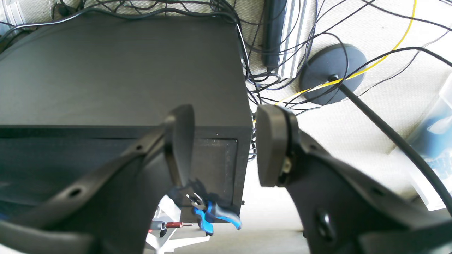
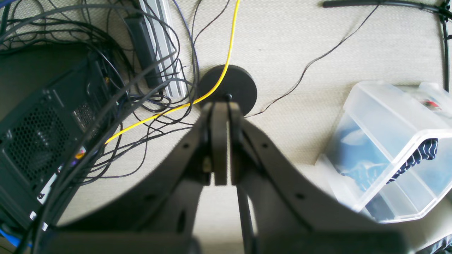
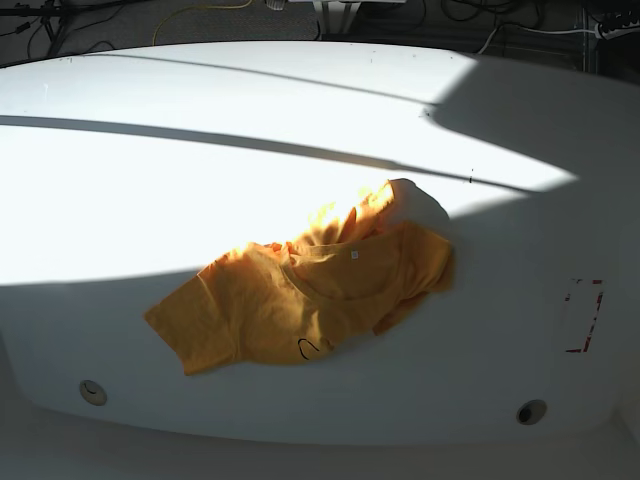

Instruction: Fold the T-shirt properly

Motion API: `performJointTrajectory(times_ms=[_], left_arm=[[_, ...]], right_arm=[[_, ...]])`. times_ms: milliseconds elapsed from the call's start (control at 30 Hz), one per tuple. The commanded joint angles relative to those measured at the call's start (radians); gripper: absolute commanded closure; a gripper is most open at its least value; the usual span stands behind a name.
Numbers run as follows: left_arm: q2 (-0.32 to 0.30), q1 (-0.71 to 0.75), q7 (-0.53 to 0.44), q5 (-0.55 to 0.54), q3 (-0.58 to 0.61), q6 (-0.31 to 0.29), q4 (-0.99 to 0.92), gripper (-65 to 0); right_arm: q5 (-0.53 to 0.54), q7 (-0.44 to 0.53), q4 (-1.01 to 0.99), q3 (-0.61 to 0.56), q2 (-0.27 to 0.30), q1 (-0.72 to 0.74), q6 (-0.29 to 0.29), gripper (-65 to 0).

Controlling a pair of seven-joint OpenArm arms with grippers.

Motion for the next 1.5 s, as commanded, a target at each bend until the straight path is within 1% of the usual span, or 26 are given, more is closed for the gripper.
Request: performJointTrajectory(times_ms=[0,333,367,433,567,1100,1267,1367,1467], left_arm=[[-0.003,0.013,-0.001,0.005,0.002,0.004,-0.009,-26.5],[-0.005,0.017,-0.006,0.008,-0.001,0.000,-0.010,-26.7],[-0.012,-0.024,0.005,0.001,0.000,0.007,0.044,-25.4],[-0.012,-0.029,0.006,0.001,0.000,0.007,0.067,-25.4],[-0.013,-0.026,0.011,0.001,-0.002,0.007,0.110,-25.4],[-0.013,-0.021,0.011,0.001,-0.002,0.008,0.110,-25.4],[-0.013,0.011,0.009,-0.004,-0.005,0.008,0.149,-25.4],[-0.013,0.051,0.009,-0.004,-0.006,0.008,0.225,-25.4],[-0.030,0.102,0.009,-0.004,-0.006,0.008,0.317,-25.4]], right_arm=[[-0.003,0.005,-0.006,0.001,0.001,-0.020,-0.006,0.0],[-0.006,-0.003,-0.003,0.011,-0.002,-0.034,-0.006,-0.2],[-0.005,-0.003,0.031,-0.008,-0.003,0.060,0.006,-0.6],[-0.005,-0.004,0.056,-0.008,-0.003,0.072,0.006,-0.6],[-0.005,-0.011,0.094,-0.008,-0.003,0.052,0.004,-0.6],[-0.005,-0.012,0.095,-0.008,-0.003,0.042,0.003,-0.6],[-0.005,-0.006,0.138,-0.008,-0.003,0.000,0.003,-0.5],[-0.005,-0.011,0.209,-0.008,-0.003,-0.043,0.000,-0.5],[-0.005,-0.012,0.289,-0.008,-0.003,-0.095,-0.002,-0.5]])
